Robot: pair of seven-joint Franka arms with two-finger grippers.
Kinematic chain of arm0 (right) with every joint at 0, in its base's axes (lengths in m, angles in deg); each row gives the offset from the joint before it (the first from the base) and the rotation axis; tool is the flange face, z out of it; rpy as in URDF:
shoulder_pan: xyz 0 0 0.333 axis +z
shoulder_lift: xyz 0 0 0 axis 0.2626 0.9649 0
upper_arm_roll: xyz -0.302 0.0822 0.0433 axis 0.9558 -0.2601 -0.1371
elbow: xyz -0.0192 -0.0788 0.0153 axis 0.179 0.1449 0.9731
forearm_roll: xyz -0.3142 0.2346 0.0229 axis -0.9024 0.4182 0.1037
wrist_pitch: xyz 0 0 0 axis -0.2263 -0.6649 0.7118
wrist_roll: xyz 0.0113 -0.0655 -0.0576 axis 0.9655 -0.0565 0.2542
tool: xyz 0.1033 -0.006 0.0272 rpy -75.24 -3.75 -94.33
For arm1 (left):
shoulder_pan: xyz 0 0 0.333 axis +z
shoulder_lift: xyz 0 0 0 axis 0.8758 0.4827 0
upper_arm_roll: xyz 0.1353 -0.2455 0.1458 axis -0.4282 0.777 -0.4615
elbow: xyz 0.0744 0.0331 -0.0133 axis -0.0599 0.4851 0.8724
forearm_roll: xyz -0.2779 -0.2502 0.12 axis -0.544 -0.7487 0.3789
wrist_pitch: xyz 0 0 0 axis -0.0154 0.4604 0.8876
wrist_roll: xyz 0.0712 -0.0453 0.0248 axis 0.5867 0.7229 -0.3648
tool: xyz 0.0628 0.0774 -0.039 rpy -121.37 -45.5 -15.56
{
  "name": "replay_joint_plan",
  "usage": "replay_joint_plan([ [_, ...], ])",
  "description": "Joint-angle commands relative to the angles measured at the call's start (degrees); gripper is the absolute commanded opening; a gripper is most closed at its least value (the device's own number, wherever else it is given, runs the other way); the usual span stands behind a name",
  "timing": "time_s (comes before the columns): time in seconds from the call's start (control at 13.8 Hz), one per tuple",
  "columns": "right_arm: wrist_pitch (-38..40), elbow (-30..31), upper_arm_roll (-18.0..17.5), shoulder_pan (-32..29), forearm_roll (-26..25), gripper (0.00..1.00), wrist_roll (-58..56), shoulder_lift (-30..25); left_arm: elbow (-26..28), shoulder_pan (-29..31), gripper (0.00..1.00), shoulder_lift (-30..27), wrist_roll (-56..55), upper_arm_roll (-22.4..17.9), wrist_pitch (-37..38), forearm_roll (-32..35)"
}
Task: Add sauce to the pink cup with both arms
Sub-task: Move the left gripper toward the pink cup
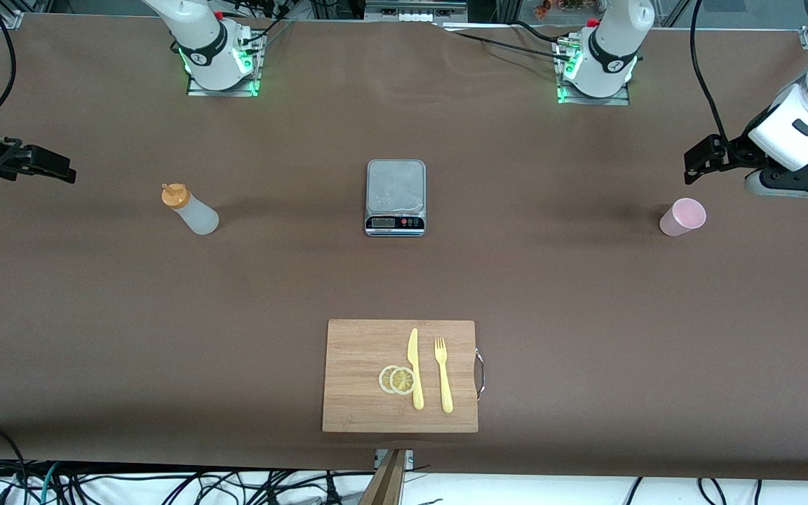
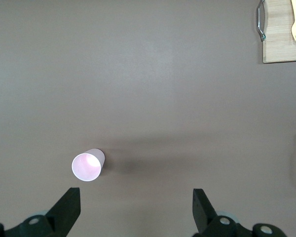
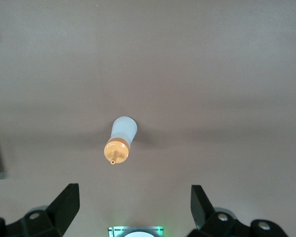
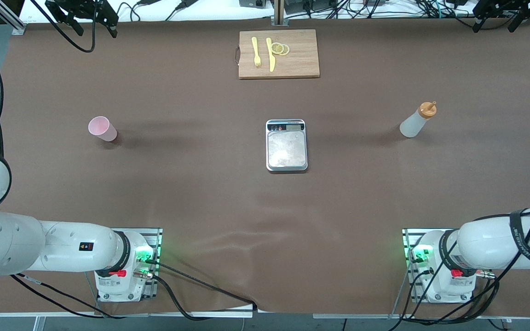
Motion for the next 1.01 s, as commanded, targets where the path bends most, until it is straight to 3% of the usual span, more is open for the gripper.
replay_joint_plan([
  [0.0, 0.48, -1.00, -0.24, -0.30, -0.23, 1.00, 0.54, 0.21, -2.12, -0.53, 1.00, 0.91, 0.58, -0.63, 1.30, -1.29],
  [0.8, 0.48, -1.00, -0.24, -0.30, -0.23, 1.00, 0.63, 0.30, -2.21, -0.71, 1.00, 1.35, -0.12, -0.63, 1.40, -1.29],
  [0.94, 0.48, -1.00, -0.24, -0.30, -0.23, 1.00, 0.63, 0.30, -4.83, -0.71, 1.00, 3.62, -0.12, -0.63, 1.49, -1.20],
])
